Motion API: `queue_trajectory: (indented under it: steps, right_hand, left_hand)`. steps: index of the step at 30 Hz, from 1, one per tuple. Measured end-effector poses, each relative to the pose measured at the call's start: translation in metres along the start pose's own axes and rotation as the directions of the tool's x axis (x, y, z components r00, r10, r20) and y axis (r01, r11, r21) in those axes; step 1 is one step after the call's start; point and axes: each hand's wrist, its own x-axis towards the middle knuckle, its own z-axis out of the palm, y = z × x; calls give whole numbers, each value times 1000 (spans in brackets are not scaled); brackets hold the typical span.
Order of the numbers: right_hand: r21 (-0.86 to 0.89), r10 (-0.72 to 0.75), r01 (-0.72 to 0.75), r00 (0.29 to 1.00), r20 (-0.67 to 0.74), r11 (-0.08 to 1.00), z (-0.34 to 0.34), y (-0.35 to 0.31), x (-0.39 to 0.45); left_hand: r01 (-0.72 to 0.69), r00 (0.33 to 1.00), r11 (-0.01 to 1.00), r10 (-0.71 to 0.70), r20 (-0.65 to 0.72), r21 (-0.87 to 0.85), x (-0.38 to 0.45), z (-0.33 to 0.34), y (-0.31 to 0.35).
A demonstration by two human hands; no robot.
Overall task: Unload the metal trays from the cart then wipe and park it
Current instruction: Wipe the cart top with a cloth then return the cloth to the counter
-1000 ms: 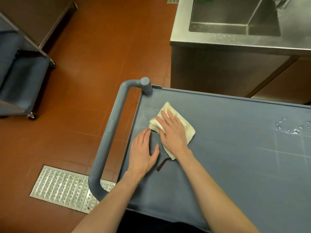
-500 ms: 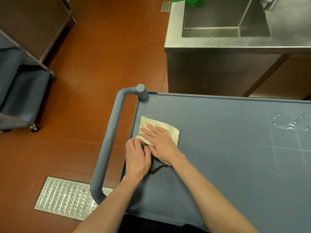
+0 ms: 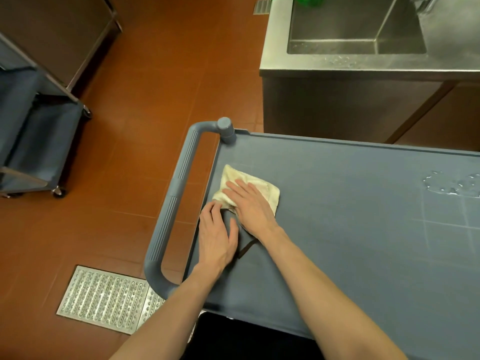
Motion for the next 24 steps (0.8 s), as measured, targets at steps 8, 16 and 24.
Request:
queue_trajectory:
  steps: [8,16,24]
  right_hand:
    - [15,231,-231,965,-125,973,-20,27,-35]
    - [-24,376,-386,911,-170,922,-56,78,-90]
    - [-46,514,-532,835,-196,846,-102,135,-146]
  left_hand:
    - [-41,997,988,30,72,146,8,5,11]
    - [-147,986,969,127,112,197,7,30,55]
    - [-268,951,953,239,195,139,13,65,134]
